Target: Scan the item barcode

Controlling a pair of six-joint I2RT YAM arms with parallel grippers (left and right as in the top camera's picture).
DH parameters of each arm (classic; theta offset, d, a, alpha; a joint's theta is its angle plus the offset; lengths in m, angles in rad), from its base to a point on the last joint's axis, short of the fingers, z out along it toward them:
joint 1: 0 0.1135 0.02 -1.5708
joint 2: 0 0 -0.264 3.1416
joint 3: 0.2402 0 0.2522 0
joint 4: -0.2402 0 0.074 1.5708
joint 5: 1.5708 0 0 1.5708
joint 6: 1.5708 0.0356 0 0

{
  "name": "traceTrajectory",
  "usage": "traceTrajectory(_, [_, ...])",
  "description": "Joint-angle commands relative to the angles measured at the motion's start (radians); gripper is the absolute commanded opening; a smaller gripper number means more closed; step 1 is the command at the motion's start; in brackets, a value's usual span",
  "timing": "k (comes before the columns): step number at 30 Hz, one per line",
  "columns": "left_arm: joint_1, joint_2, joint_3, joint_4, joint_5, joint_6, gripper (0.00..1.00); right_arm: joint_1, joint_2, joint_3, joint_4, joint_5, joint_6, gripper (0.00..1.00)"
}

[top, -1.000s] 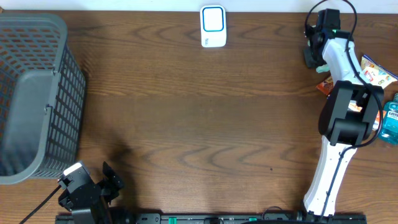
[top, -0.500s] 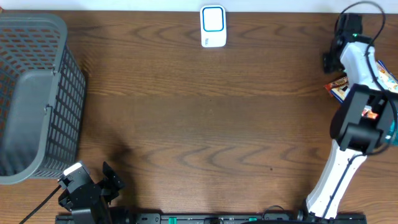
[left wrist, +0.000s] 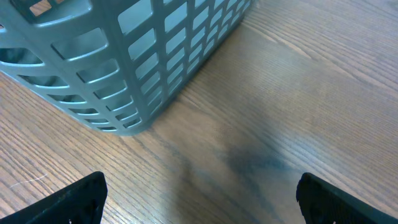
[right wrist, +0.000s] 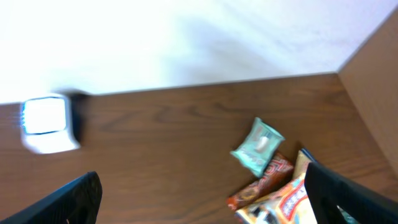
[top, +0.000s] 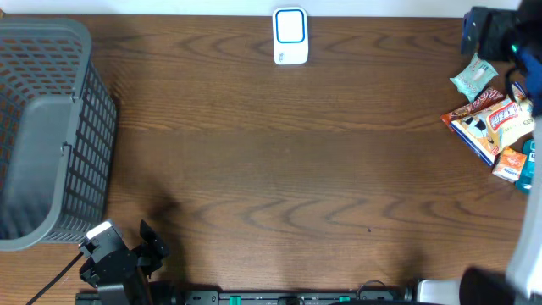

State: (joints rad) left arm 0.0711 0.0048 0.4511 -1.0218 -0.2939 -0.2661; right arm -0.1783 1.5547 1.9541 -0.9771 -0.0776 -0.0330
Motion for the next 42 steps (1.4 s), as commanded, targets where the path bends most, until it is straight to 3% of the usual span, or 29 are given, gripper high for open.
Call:
traceTrajectory(1, [0.002,-0.001,0.01,0.0,-0.009,-0.009,0.97,0.002,-0.116,0.004,-0.059,-0.086,0.029,0.99])
traceTrajectory(16, [0.002,-0.001,0.01,0.0,-0.009,-0.009,0.97,0.002,-0.552,0.004,-0.347,-0.086,0.029,0.99])
traceTrajectory(27, [0.002,-0.001,0.01,0.0,-0.009,-0.009,0.97,0.003,-0.731,-0.039,-0.48,-0.088,0.04,0.99])
traceTrajectory(31, [0.002,-0.001,0.01,0.0,-0.009,-0.009,0.97,0.024,-0.834,-0.166,-0.407,-0.086,0.04,0.99])
traceTrajectory(36, [0.002,-0.001,0.01,0.0,-0.009,-0.009,0.97,0.067,-1.033,-0.455,-0.188,-0.09,0.058,0.99])
traceTrajectory(42, [0.002,-0.001,0.01,0.0,-0.009,-0.009,0.97,0.096,-1.231,-0.803,0.191,-0.089,0.33,0.99])
